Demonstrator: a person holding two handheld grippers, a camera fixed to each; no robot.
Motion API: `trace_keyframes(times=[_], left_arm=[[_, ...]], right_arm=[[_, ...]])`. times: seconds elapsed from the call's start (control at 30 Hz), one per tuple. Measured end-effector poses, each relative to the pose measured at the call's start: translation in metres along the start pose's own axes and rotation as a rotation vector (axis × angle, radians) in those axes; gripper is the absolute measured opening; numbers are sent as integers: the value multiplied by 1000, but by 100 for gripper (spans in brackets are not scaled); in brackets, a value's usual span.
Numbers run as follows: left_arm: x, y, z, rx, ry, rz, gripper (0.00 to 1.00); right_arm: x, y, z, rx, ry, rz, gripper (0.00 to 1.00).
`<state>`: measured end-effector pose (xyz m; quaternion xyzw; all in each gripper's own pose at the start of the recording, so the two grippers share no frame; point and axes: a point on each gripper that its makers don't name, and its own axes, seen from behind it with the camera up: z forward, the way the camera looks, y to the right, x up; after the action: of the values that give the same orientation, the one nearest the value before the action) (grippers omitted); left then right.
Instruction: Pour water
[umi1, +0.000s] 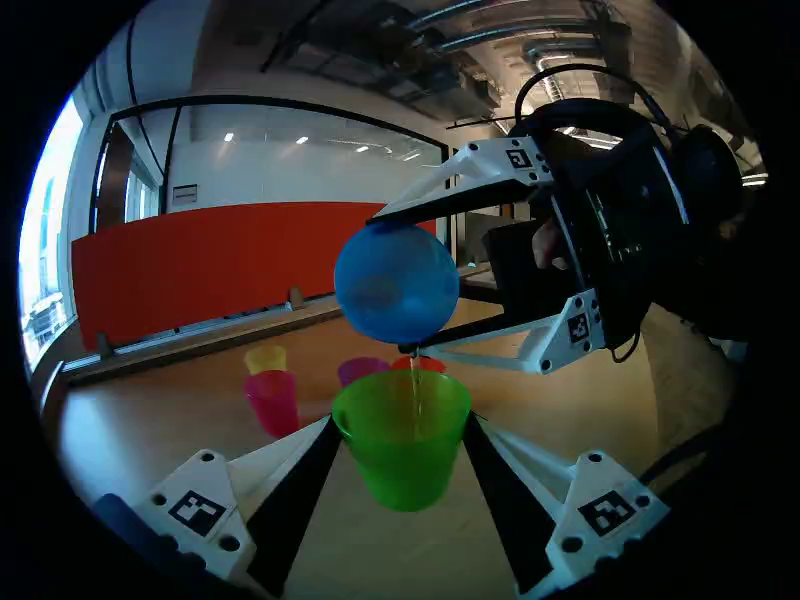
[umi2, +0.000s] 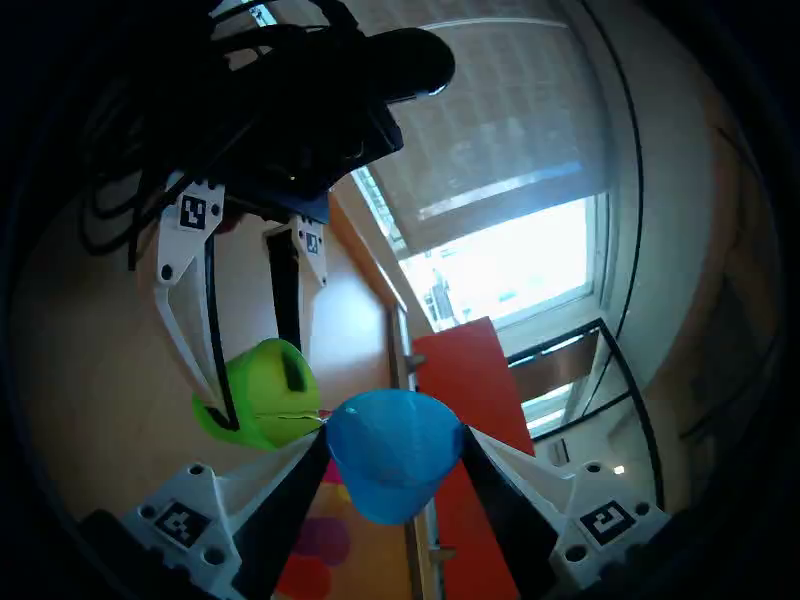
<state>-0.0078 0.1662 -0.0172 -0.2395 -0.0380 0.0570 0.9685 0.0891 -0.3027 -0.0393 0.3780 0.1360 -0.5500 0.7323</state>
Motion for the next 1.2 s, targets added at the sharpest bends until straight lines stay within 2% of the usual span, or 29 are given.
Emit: trace_keyframes(times=[1.2], left_arm=[[-3, 4, 4, -7, -7, 11, 86]], right_arm=[[12, -5, -8, -10, -15, -99, 93]])
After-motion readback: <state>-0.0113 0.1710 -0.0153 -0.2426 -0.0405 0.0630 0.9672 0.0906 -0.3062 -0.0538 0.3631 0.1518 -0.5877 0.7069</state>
